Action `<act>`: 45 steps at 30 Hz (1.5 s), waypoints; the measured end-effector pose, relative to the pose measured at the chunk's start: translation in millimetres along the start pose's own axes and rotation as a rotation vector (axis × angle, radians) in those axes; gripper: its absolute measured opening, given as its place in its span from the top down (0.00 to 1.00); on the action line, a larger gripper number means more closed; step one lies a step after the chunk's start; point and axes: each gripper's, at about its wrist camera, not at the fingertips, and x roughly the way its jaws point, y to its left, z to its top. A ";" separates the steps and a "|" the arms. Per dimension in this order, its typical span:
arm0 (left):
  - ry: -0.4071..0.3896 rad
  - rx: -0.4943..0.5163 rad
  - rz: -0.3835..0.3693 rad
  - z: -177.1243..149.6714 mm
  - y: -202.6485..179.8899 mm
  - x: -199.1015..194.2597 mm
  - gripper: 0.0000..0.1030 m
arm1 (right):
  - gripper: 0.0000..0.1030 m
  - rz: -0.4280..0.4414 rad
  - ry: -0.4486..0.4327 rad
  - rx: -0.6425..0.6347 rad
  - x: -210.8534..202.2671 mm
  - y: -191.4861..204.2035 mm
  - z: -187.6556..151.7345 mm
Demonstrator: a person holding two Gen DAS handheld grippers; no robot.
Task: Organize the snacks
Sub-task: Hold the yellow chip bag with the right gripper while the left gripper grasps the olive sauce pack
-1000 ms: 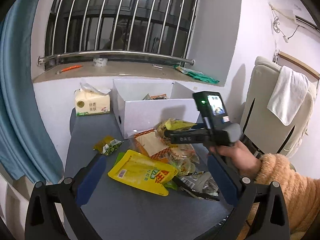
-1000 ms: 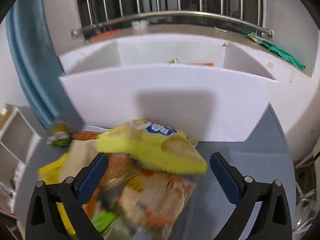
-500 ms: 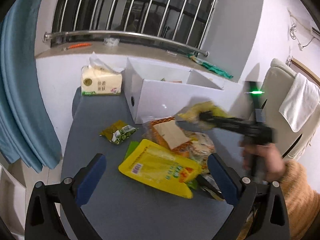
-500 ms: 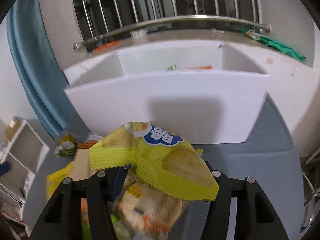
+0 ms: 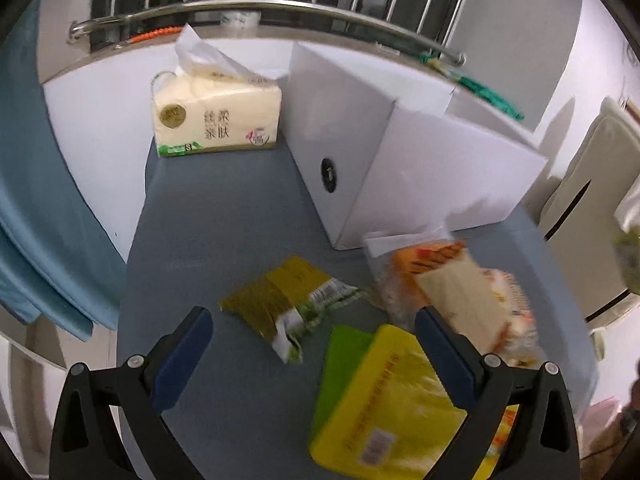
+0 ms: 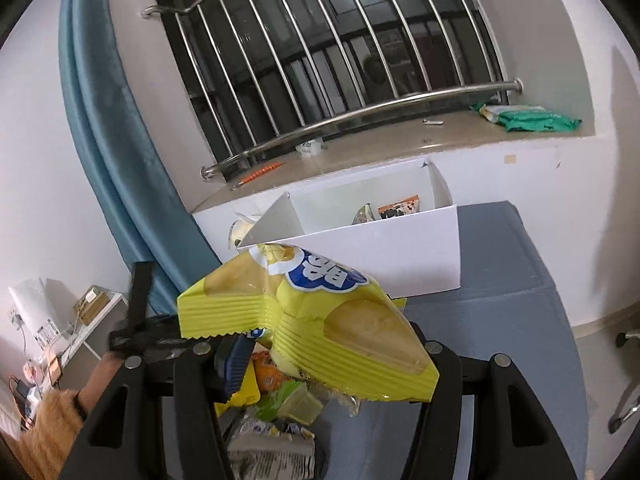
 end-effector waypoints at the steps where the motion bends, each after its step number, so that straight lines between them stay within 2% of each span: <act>1: 0.013 0.000 0.018 0.7 1.0 5.6 0.01 | 0.40 0.005 0.003 0.000 -0.1 0.4 0.3; 4: 0.028 0.005 0.034 1.5 0.7 15.1 0.04 | 0.39 0.009 0.004 -0.004 -2.3 0.6 -2.8; 7: 0.035 0.024 0.074 2.1 -1.1 18.3 0.41 | 0.39 0.009 0.019 0.001 -3.5 -3.3 -8.0; 9: 0.039 0.008 0.062 2.9 1.9 16.4 0.82 | 0.39 0.011 0.025 0.008 -4.2 -5.0 -11.3; 11: 0.016 -0.014 0.028 2.3 4.3 8.0 0.82 | 0.39 0.017 0.024 0.008 -4.8 -4.7 -13.1; 15: -0.002 0.035 0.049 1.8 -1.0 -0.5 0.93 | 0.39 0.017 0.037 0.006 -0.4 -5.4 -16.0; 18: -0.004 0.040 0.041 2.8 -3.1 -3.1 0.95 | 0.39 0.028 0.040 0.015 2.2 -5.8 -17.5; 20: -0.013 0.049 0.064 2.5 -2.8 -5.0 0.95 | 0.39 0.028 0.041 0.006 2.9 -3.9 -17.7; 21: -0.020 0.055 0.087 3.1 -3.0 -5.0 0.87 | 0.39 0.026 0.045 0.002 3.4 -3.1 -18.1; 22: -0.013 0.064 0.110 3.1 -3.8 -4.6 0.75 | 0.39 0.028 0.046 0.000 3.4 -2.8 -18.6; 23: -0.006 0.075 0.128 3.2 -4.7 -4.0 0.38 | 0.39 0.031 0.047 -0.001 3.6 -2.9 -19.0; 24: -0.007 0.096 0.145 4.8 -3.1 -2.6 0.06 | 0.39 0.033 0.050 -0.001 3.8 -3.2 -19.3; 25: -0.032 0.134 0.155 4.3 -6.7 -4.7 0.00 | 0.39 0.035 0.051 -0.001 4.1 -3.8 -19.6; 26: -0.056 0.170 0.172 3.8 -11.0 -7.4 0.00 | 0.39 0.036 0.053 0.000 4.5 -4.6 -19.9; 29: -0.040 0.222 0.210 10.0 -18.8 -3.6 0.00 | 0.39 0.041 0.059 0.008 7.4 -6.0 -20.3; 37: 0.033 0.223 0.184 30.9 -21.2 31.7 0.00 | 0.39 0.052 0.070 -0.007 11.3 -1.2 -22.6; 38: 0.040 0.216 0.161 32.0 -19.3 36.3 0.05 | 0.39 0.053 0.071 -0.005 11.5 -1.5 -23.0; 39: 0.051 0.199 0.134 31.8 -16.2 39.2 0.17 | 0.39 0.052 0.072 -0.003 11.5 -2.4 -23.2; 41: 0.057 0.111 0.073 32.8 -8.4 40.3 0.19 | 0.39 0.048 0.073 0.001 11.0 -4.4 -23.8; 43: 0.036 0.064 0.013 35.4 0.1 34.5 0.43 | 0.39 0.049 0.074 0.010 10.5 -7.3 -24.9; 44: 0.029 0.045 -0.019 36.4 3.1 29.6 0.51 | 0.39 0.048 0.076 0.012 10.3 -8.0 -25.4; 45: 0.019 0.052 -0.004 36.4 3.0 25.9 0.51 | 0.39 0.046 0.077 0.014 10.0 -8.9 -26.0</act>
